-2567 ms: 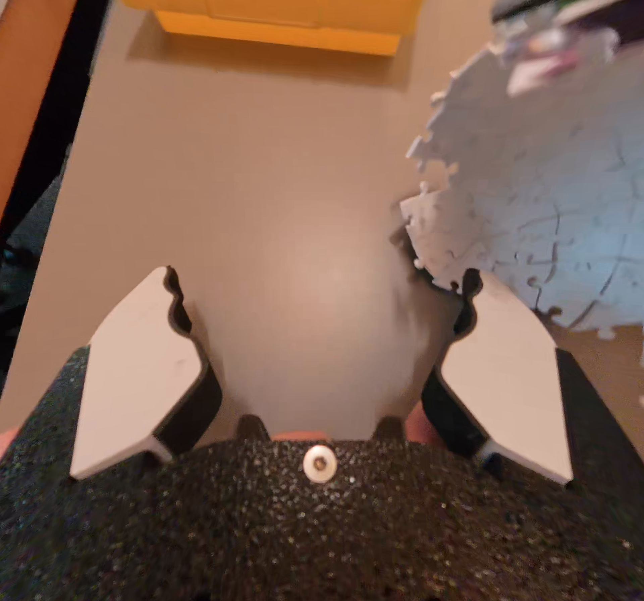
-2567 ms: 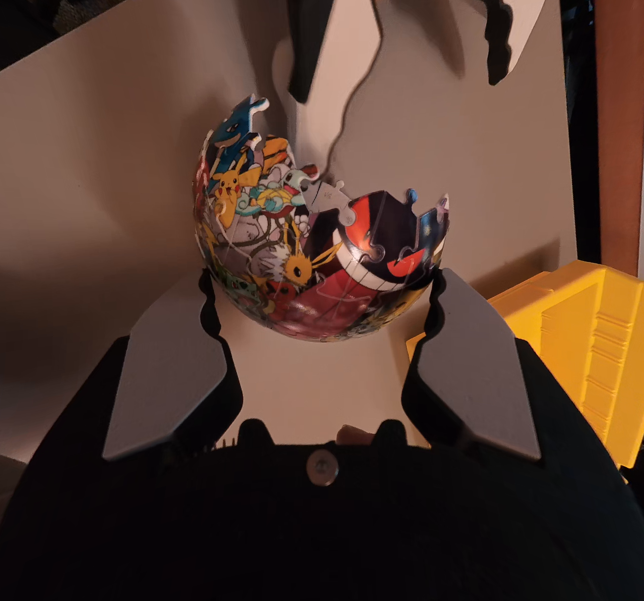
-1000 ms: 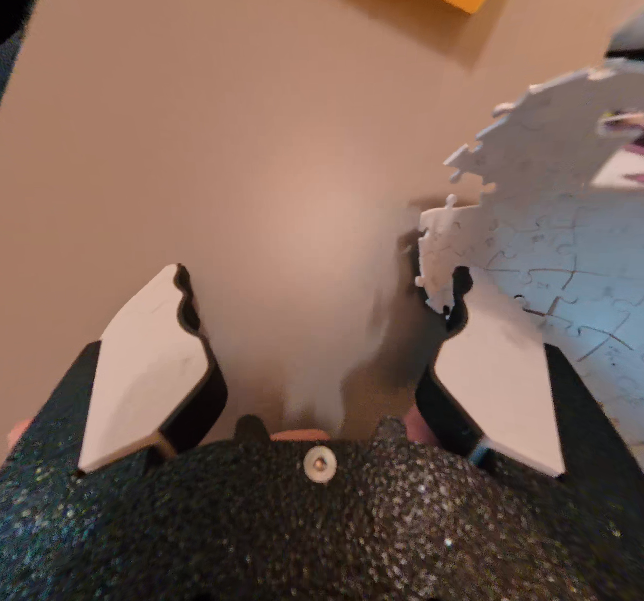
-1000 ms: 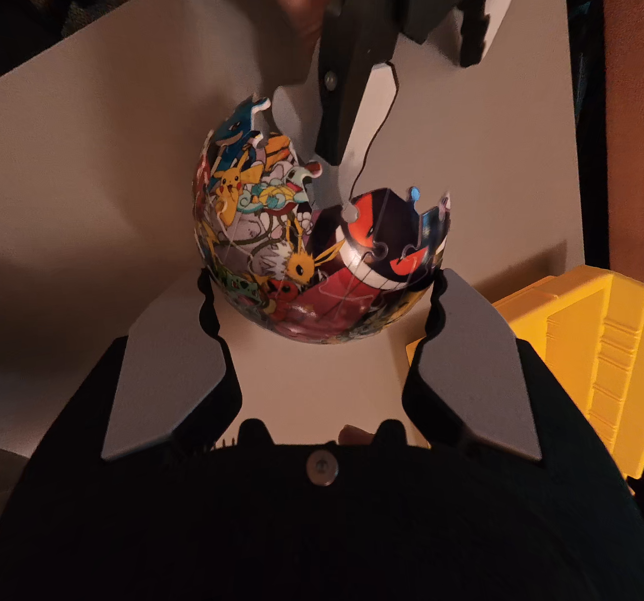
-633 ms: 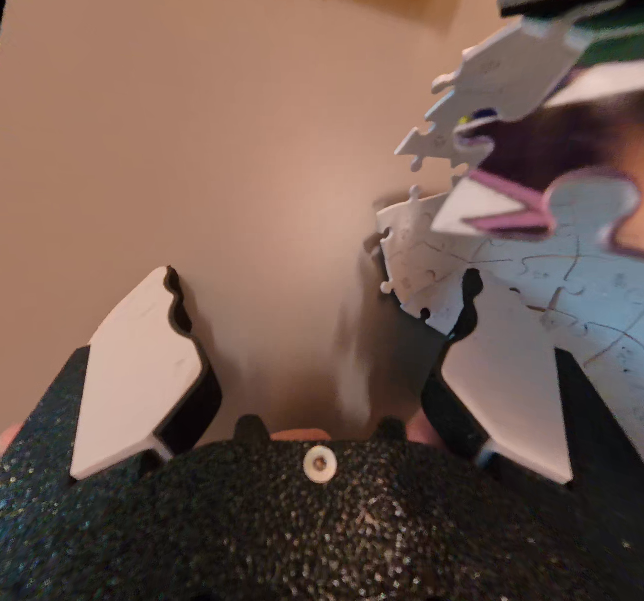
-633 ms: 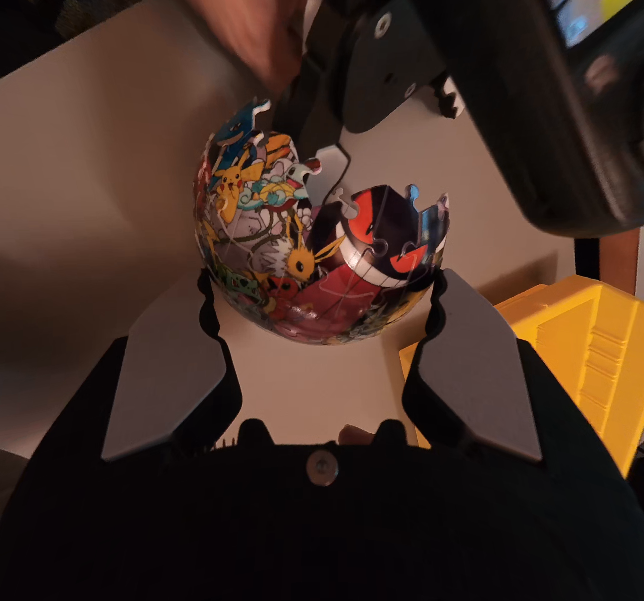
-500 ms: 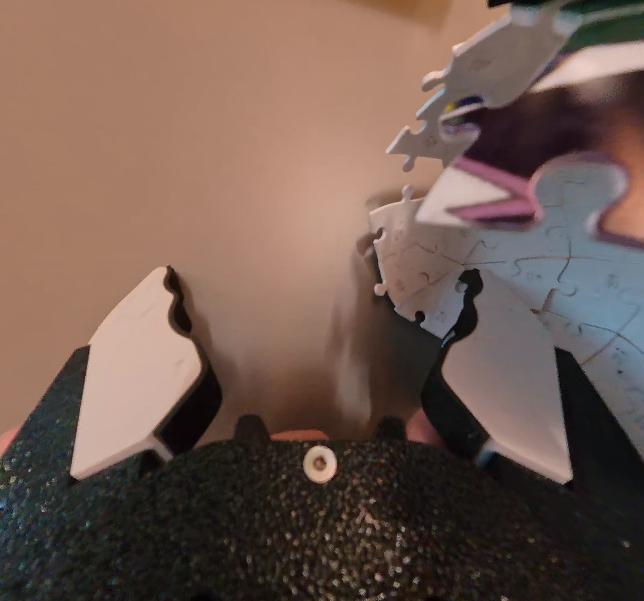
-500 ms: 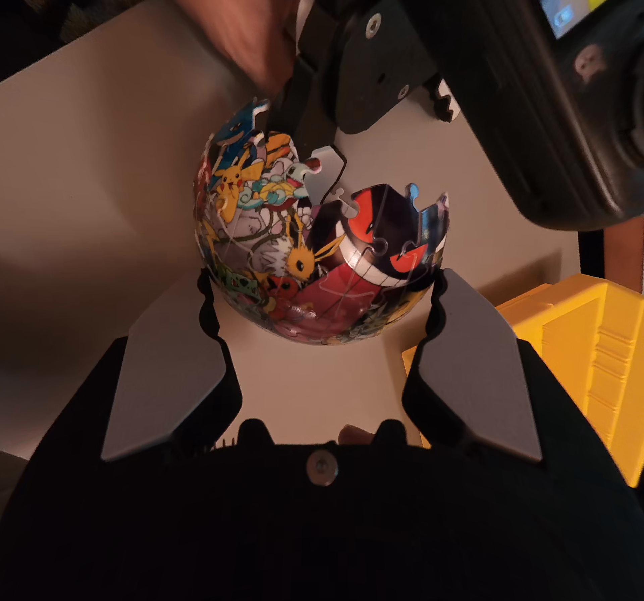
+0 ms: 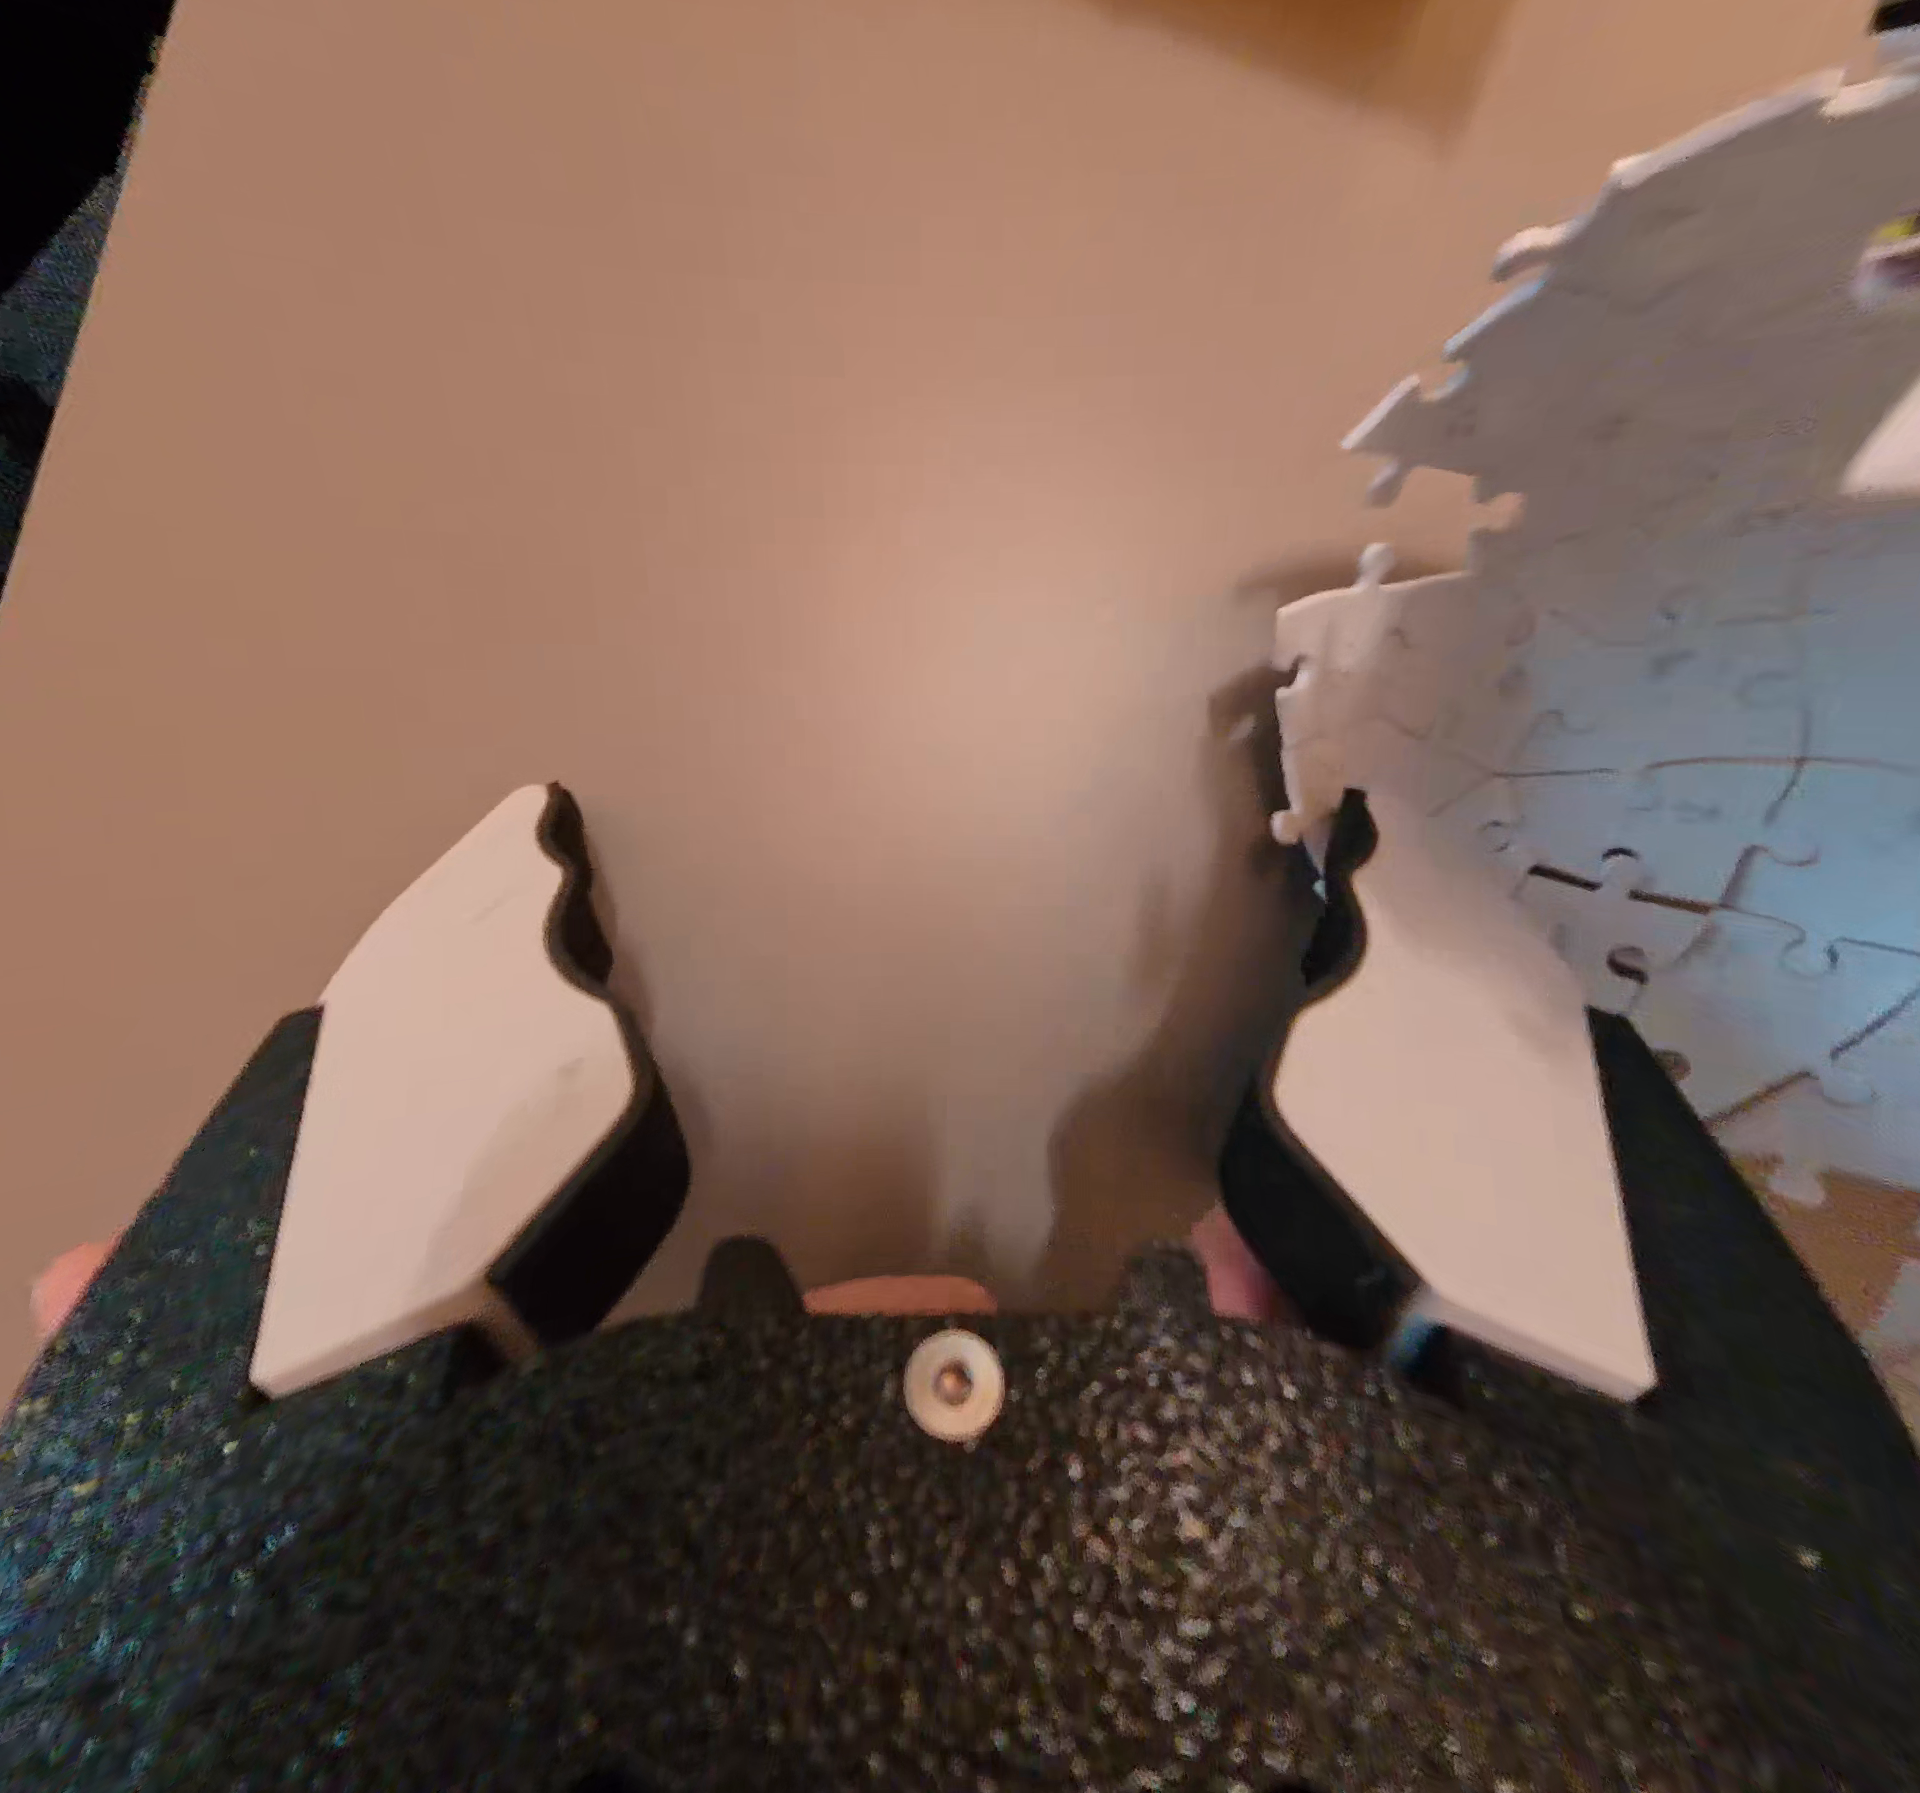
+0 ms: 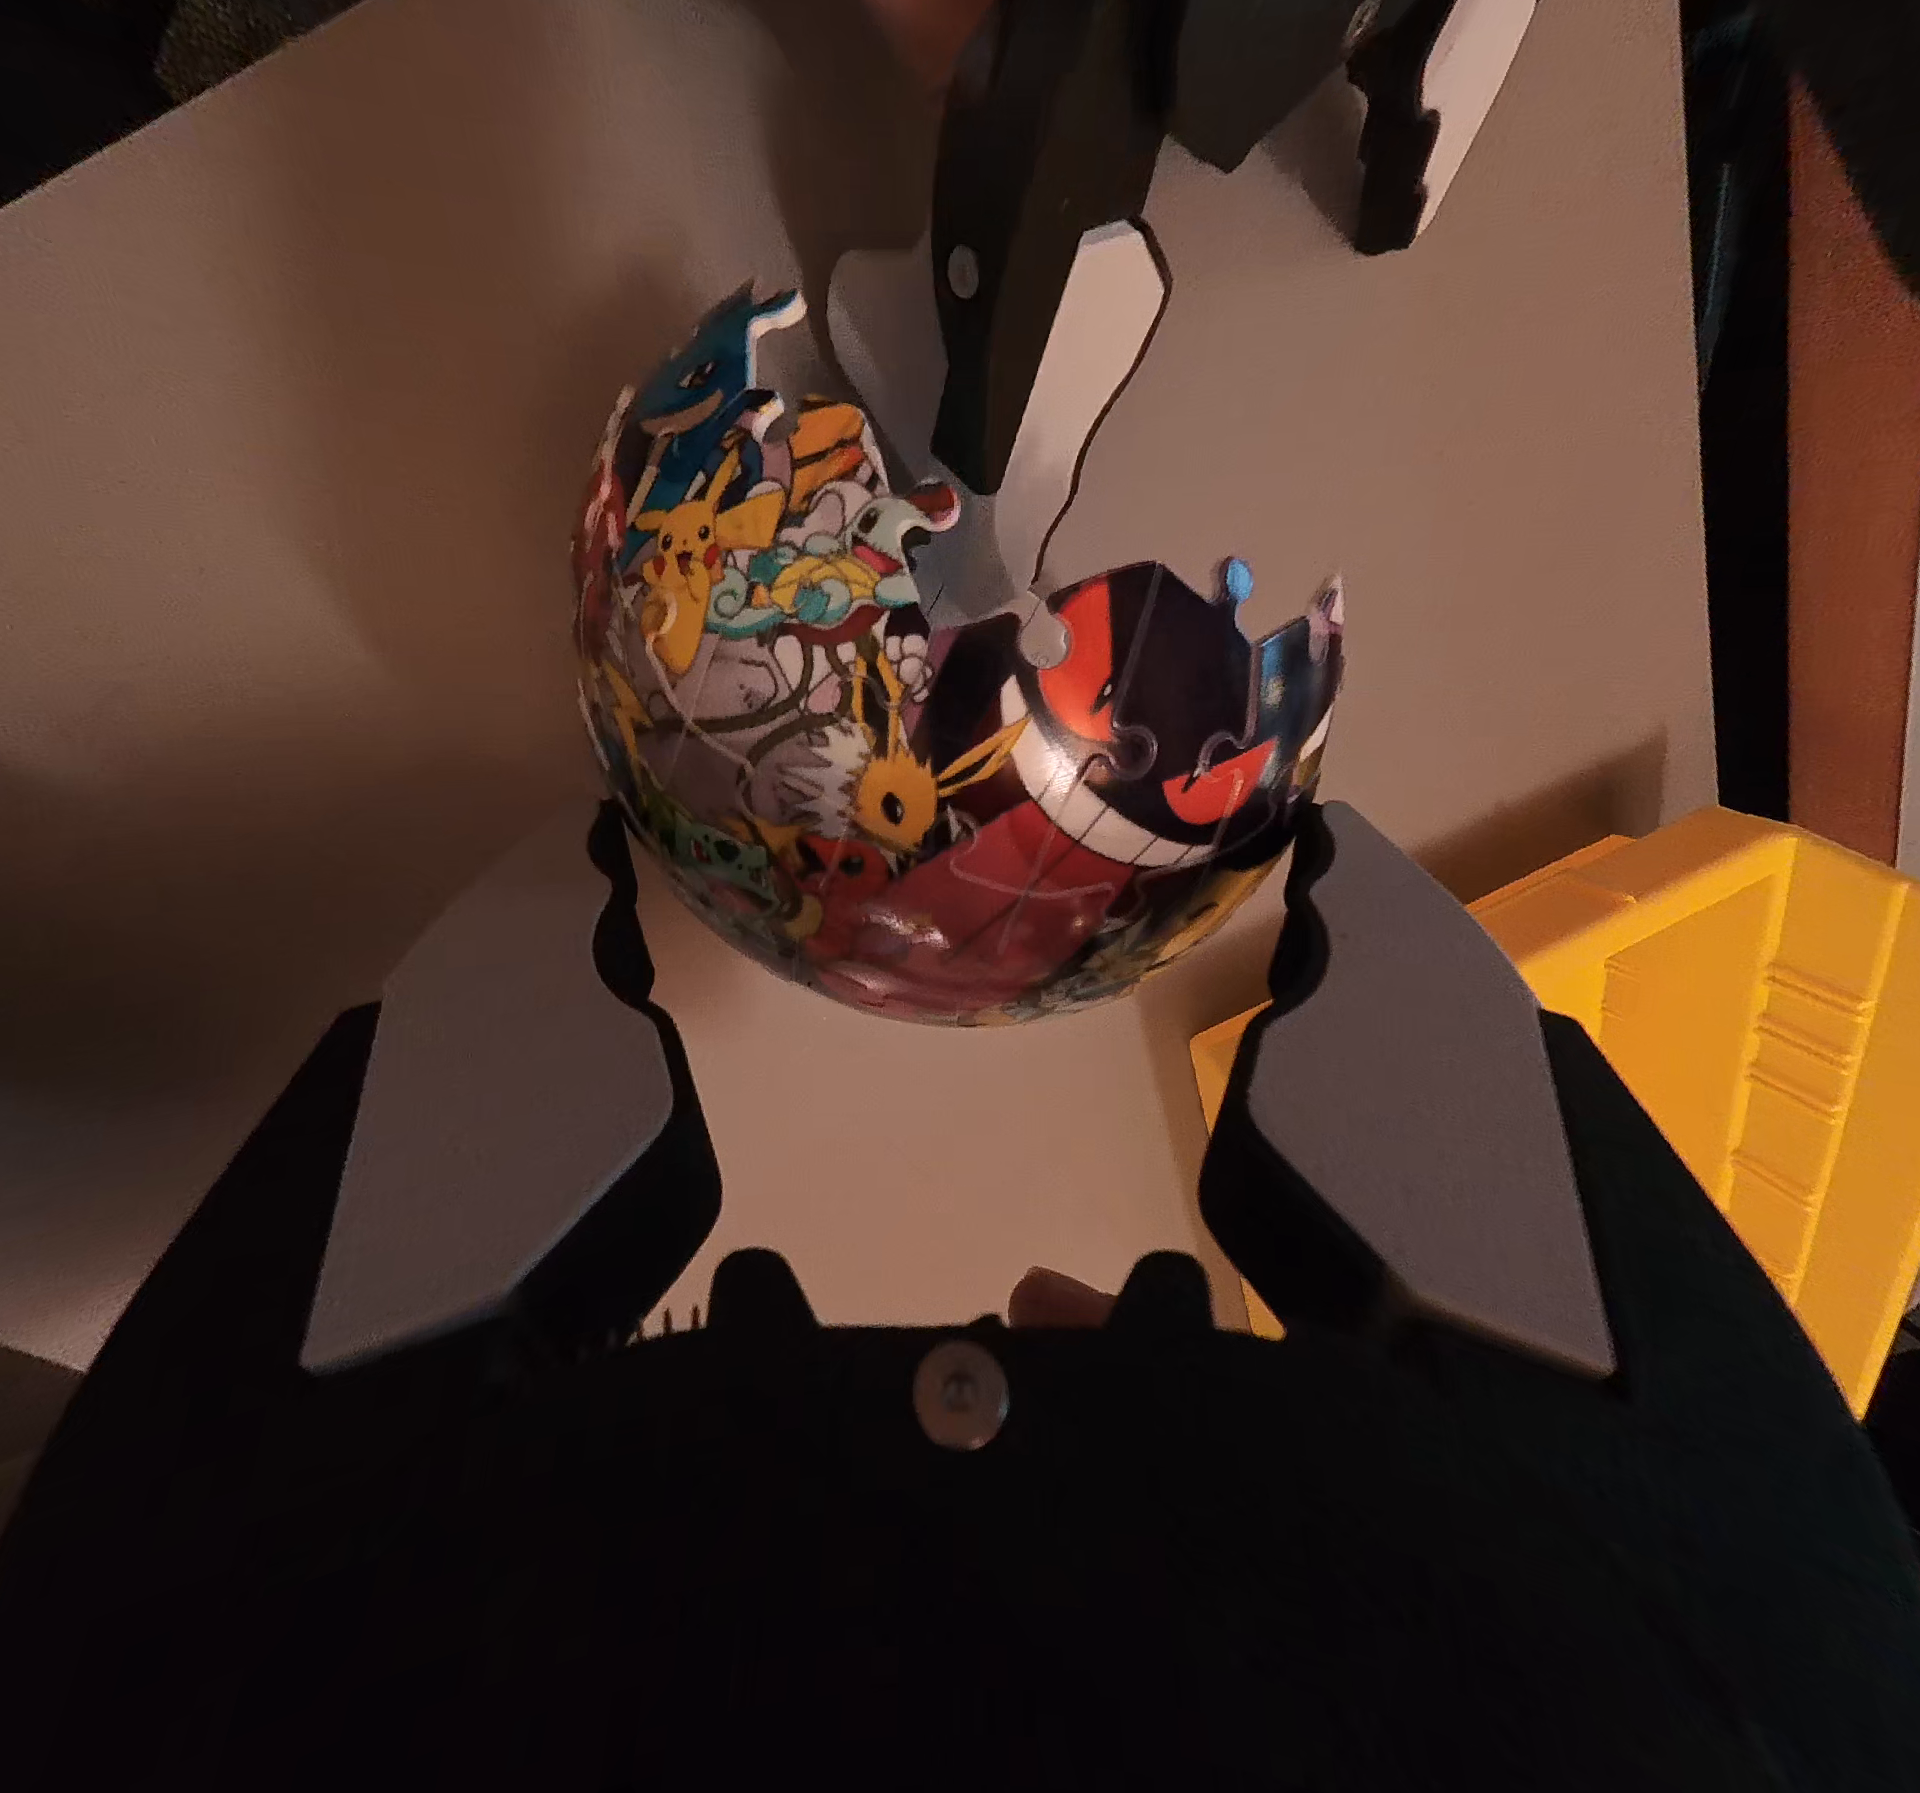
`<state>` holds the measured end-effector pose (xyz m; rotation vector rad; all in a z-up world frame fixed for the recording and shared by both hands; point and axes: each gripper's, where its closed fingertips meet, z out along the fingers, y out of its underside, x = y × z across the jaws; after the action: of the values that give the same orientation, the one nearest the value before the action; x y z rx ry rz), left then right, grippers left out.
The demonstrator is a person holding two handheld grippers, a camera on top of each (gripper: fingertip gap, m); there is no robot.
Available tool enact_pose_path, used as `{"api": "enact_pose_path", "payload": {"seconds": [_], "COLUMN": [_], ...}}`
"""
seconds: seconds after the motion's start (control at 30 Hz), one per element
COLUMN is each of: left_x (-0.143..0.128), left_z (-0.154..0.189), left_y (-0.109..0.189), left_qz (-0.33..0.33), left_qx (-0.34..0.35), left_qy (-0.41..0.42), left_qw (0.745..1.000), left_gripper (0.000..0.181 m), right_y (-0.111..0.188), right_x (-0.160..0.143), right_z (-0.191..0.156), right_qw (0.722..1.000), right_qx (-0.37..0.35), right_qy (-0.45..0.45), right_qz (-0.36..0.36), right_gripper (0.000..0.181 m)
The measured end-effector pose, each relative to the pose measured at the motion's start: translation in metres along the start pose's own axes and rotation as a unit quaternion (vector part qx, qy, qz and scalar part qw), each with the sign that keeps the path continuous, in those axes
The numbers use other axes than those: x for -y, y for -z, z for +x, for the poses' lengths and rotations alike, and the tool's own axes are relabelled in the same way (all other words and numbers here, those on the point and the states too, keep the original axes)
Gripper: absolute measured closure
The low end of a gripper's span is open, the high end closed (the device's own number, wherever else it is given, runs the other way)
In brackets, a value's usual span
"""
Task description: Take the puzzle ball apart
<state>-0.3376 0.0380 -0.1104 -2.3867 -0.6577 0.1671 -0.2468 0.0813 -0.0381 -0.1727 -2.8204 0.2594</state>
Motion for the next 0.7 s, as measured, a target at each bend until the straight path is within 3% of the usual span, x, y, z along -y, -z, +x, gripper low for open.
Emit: {"api": "enact_pose_path", "payload": {"seconds": [0.3,0.43,0.7], "left_x": [0.001,0.003,-0.003], "left_z": [0.028,0.026,0.007], "left_y": [-0.007,-0.008,0.003], "left_qz": [-0.009,-0.003,-0.009], "left_qx": [-0.024,-0.008,-0.024], "left_qy": [-0.054,-0.067,-0.023], "left_qw": [0.998,0.998,0.999], "left_gripper": [0.047,0.041,0.054], "right_y": [-0.001,-0.001,0.000], "right_x": [0.000,-0.002,-0.002], "right_z": [0.000,-0.001,-0.002], "right_qw": [1.000,1.000,1.000], "right_qx": [0.000,-0.005,-0.023], "right_qy": [0.003,-0.001,0.020], "right_qz": [0.000,0.001,-0.006], "right_gripper": [0.062,0.062,0.062]}}
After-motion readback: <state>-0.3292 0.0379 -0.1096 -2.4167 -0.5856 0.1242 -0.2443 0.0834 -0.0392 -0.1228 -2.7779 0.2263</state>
